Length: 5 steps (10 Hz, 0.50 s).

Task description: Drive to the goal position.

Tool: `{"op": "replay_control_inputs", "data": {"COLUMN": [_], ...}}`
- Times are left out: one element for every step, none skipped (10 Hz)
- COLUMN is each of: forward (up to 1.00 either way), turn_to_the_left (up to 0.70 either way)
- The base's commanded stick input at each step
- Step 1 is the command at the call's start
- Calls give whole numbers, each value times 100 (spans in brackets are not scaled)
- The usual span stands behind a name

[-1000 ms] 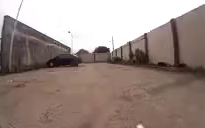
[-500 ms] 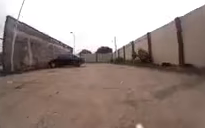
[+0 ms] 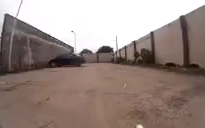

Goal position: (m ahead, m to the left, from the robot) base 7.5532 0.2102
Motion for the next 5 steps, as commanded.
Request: {"op": "replay_control_inputs", "data": {"forward": [70, 70, 70, 70, 70], "turn_to_the_left": [0, 0, 0, 0, 0]}}
